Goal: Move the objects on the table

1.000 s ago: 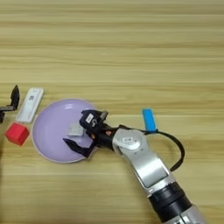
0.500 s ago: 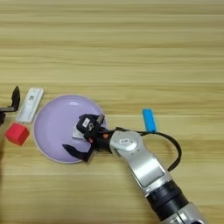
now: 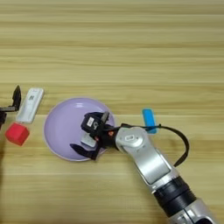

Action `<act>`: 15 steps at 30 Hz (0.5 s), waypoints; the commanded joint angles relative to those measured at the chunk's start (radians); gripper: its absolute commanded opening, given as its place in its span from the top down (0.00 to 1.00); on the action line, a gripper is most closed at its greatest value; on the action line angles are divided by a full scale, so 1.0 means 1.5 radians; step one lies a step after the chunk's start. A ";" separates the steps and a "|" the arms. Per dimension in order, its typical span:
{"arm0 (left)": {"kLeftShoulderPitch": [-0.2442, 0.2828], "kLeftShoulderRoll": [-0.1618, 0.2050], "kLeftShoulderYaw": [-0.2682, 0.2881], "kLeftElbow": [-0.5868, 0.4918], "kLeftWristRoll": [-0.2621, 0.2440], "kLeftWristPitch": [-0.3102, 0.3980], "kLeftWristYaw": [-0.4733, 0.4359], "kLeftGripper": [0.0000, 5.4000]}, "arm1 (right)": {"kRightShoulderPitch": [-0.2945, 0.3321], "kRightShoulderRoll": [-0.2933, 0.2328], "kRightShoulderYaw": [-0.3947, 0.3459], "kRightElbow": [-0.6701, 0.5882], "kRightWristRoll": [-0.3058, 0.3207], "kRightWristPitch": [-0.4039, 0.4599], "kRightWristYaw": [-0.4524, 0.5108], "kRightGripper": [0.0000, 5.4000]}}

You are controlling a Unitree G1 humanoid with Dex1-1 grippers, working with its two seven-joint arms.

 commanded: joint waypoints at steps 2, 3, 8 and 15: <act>0.007 -0.012 -0.007 -0.007 0.012 0.007 0.010 0.01 | -0.023 -0.029 0.002 -0.041 -0.004 0.046 0.034 0.00; 0.008 -0.014 -0.008 -0.009 0.013 0.007 0.011 0.01 | -0.025 -0.032 0.001 -0.049 -0.002 0.055 0.040 0.00; 0.014 -0.019 -0.010 -0.018 0.018 0.009 0.018 0.01 | -0.025 -0.042 -0.008 -0.093 0.018 0.113 0.062 0.00; 0.018 -0.023 -0.012 -0.028 0.021 0.013 0.021 0.01 | -0.025 -0.052 -0.016 -0.113 0.021 0.156 0.060 0.00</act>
